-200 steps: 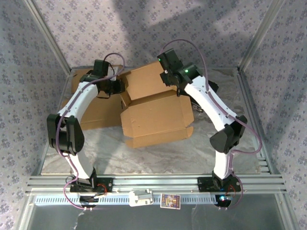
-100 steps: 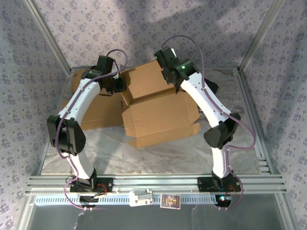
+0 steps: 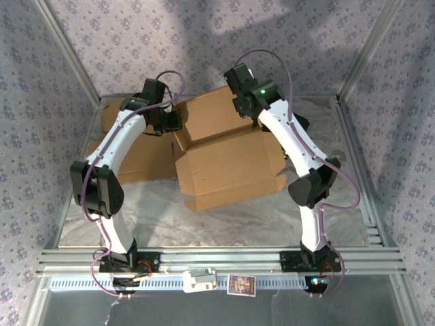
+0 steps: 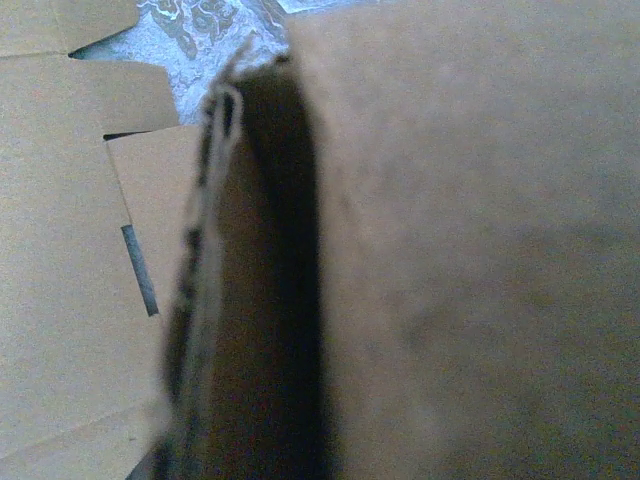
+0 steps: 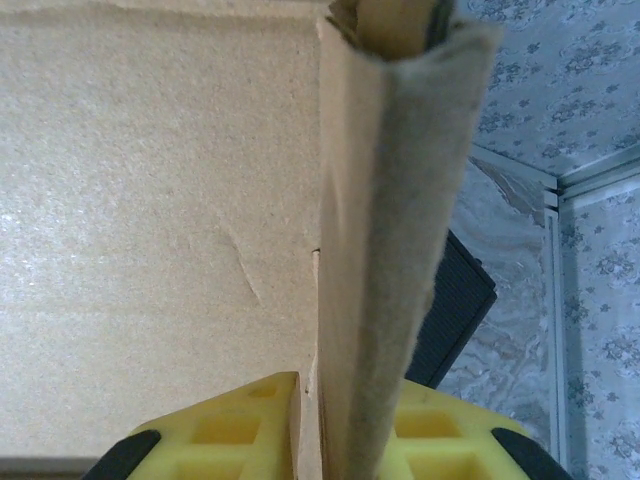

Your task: Fold the paper box

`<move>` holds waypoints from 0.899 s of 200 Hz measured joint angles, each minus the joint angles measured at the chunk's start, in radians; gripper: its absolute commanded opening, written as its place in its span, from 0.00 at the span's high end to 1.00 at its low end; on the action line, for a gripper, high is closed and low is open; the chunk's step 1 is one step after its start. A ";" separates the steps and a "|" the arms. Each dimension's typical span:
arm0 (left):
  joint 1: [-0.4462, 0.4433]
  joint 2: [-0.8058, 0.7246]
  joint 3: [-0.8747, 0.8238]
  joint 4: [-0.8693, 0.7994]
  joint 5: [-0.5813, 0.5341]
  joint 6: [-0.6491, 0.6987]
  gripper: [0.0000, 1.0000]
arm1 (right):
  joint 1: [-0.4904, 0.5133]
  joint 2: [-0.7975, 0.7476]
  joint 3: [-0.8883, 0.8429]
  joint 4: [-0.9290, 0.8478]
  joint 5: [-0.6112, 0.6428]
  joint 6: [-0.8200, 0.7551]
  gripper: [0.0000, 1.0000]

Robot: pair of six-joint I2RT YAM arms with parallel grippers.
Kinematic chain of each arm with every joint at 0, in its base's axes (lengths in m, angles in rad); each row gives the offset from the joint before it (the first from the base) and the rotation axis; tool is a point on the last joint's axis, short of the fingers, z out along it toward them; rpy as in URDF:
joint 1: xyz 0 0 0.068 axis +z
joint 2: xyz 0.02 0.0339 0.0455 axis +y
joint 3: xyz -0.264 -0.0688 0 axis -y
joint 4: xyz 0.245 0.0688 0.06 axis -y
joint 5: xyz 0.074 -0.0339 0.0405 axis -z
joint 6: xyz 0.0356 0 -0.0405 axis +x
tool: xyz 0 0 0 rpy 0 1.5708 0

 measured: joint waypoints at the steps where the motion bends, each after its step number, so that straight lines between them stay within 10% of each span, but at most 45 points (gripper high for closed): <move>1: 0.000 0.000 0.000 0.000 0.000 0.000 1.00 | 0.000 0.000 0.000 0.000 0.000 0.000 0.81; 37: -0.002 0.009 0.010 -0.008 0.000 -0.001 1.00 | -0.002 0.013 0.019 -0.012 0.021 0.013 1.00; 180: -0.048 0.031 0.069 -0.056 -0.069 -0.064 1.00 | 0.003 0.077 0.101 -0.119 0.109 0.137 1.00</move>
